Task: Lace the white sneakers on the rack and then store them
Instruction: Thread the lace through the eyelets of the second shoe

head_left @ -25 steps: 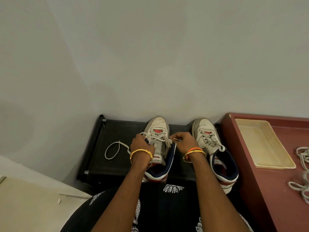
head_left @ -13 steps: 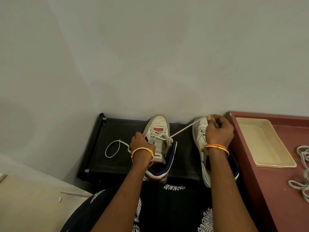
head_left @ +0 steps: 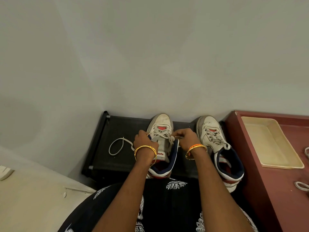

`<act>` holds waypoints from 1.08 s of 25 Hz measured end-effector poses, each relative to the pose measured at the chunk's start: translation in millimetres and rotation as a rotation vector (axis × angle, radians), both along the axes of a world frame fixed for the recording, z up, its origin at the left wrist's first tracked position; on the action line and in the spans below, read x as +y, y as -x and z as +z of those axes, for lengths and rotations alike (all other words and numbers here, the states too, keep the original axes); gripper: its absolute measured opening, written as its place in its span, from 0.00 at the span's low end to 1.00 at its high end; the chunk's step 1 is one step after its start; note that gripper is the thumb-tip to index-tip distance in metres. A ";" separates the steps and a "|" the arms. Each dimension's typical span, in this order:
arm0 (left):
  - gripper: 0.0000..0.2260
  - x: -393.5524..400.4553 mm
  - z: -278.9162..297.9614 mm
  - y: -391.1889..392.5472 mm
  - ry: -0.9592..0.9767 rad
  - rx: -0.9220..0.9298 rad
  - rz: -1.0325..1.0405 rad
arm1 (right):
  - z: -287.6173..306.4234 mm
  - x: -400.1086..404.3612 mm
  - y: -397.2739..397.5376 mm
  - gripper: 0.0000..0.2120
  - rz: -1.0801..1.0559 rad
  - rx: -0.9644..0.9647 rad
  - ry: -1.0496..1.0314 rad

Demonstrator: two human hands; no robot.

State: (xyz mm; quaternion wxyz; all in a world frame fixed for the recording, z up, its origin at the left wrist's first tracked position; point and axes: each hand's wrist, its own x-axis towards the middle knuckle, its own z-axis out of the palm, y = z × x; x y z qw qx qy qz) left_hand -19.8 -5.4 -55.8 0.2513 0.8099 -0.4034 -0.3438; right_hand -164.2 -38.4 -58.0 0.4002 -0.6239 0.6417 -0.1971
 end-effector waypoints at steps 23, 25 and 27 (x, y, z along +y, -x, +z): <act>0.11 1.0 9.1 -25.3 0.080 0.006 -0.119 | 65.7 13.6 8.9 0.06 -0.270 -0.172 0.112; 0.09 -1.0 6.2 -28.9 0.054 0.103 -0.092 | 70.1 15.9 -3.3 0.08 -0.143 -0.110 0.127; 0.06 -3.6 6.6 -32.6 -0.009 0.288 0.015 | 65.9 18.6 -18.7 0.11 -0.075 -0.029 0.128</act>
